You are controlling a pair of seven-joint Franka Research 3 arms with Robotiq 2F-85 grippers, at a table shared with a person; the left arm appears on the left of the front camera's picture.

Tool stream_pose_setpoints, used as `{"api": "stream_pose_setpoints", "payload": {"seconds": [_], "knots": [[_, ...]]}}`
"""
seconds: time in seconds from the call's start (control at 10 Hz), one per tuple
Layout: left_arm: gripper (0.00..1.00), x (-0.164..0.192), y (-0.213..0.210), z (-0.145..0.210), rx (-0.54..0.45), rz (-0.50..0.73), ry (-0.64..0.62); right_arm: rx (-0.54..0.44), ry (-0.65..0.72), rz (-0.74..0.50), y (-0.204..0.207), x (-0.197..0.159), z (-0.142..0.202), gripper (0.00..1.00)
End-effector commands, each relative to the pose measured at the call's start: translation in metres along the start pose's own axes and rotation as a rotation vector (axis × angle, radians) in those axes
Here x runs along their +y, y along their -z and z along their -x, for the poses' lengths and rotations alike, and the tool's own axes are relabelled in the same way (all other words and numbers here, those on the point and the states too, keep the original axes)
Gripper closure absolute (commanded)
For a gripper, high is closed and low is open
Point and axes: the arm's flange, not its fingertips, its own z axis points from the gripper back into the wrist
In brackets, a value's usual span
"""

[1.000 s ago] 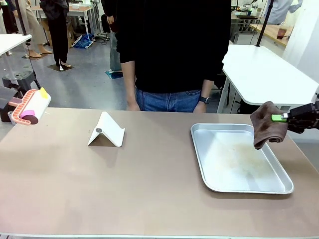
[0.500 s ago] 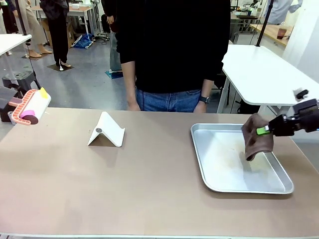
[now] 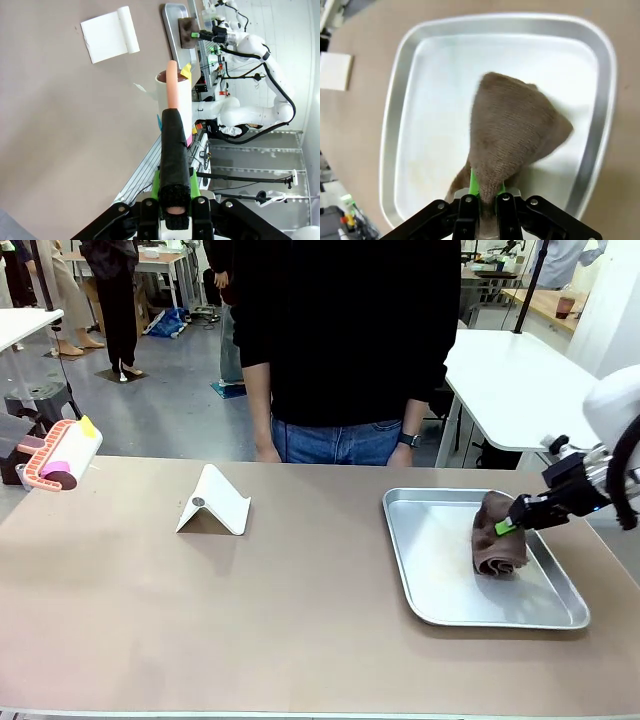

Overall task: Clean the surface of the table.
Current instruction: Clean the area not pointed to by the person.

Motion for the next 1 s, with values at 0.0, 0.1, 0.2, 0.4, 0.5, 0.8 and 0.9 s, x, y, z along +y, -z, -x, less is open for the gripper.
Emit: {"api": "stream_pose_setpoints", "payload": {"seconds": [0.0,0.1,0.2,0.4,0.5,0.8,0.9], "knots": [[0.77,-0.005,-0.001,0.003,0.003,0.012,0.007,0.053,0.014,-0.026,0.026,0.007,-0.012,0.88],[0.77,-0.005,-0.001,0.003,0.003,0.012,0.007,0.065,0.02,-0.06,0.038,0.008,-0.016,0.88],[0.77,-0.005,-0.001,0.003,0.003,0.012,0.007,0.09,0.016,-0.081,0.048,0.011,-0.019,0.88],[0.77,-0.005,-0.001,0.003,0.003,0.012,0.007,0.115,-0.006,-0.121,0.061,0.02,-0.024,0.88],[0.77,-0.005,-0.001,0.003,0.003,0.012,0.007,0.126,-0.027,-0.126,0.066,0.026,-0.027,0.88],[0.77,-0.005,-0.001,0.003,0.003,0.012,0.007,0.122,-0.134,-0.183,0.076,0.045,-0.033,0.88],[0.77,-0.005,-0.001,0.003,0.003,0.012,0.007,0.115,-0.172,-0.208,0.078,0.052,-0.034,0.88]]}}
